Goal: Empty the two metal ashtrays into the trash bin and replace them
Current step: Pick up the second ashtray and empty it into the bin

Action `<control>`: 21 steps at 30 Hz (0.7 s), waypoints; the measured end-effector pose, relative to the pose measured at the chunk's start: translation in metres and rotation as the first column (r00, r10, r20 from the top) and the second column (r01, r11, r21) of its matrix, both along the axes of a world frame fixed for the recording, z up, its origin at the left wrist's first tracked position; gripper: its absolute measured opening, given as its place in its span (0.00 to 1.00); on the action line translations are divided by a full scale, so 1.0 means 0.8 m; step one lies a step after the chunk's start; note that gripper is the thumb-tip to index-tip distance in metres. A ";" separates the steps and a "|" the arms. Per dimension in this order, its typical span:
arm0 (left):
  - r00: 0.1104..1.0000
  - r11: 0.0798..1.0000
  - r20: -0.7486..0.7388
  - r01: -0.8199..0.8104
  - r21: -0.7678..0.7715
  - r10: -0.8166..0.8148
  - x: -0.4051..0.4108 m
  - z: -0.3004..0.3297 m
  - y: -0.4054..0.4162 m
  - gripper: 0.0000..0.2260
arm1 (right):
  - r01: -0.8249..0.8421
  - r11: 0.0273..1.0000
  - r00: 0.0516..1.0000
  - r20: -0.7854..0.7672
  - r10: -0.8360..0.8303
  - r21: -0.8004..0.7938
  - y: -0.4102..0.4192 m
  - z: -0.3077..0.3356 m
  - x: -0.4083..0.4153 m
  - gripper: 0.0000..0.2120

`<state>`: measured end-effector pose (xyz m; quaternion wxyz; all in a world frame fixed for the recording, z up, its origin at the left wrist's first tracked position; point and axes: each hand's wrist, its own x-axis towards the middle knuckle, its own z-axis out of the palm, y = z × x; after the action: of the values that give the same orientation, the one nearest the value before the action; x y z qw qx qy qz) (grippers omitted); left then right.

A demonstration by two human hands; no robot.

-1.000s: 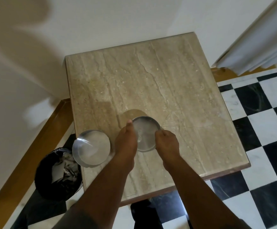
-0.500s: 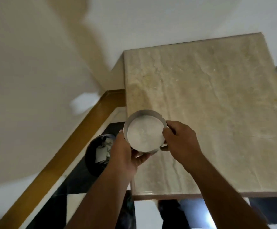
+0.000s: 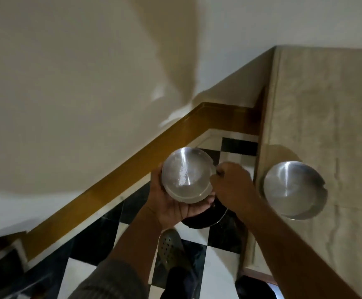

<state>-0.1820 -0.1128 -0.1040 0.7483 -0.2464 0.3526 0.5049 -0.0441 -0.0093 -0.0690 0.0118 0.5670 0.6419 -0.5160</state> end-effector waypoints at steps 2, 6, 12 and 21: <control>1.000 0.999 0.028 -0.004 0.054 0.003 -0.019 -0.017 -0.006 0.49 | -0.042 0.997 0.999 0.027 0.040 0.058 0.006 -0.018 -0.015 0.11; 0.998 0.990 0.046 0.036 0.135 -0.042 -0.042 -0.047 -0.009 0.48 | -0.203 0.960 0.976 0.122 0.182 0.191 0.013 -0.040 -0.039 0.18; 0.983 0.982 0.083 0.154 0.113 -0.164 -0.048 -0.079 -0.001 0.46 | -0.210 0.966 0.970 0.159 0.186 0.150 0.016 -0.061 -0.035 0.18; 0.838 0.832 -0.151 0.542 0.122 -0.524 -0.094 -0.086 0.037 0.38 | -0.092 0.995 0.993 0.072 0.095 -0.040 0.015 -0.089 -0.016 0.09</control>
<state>-0.2573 -0.0829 -0.1726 0.8559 -0.0492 0.4068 0.3155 -0.0569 0.0024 -0.1400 0.0700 0.5545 0.6574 -0.5054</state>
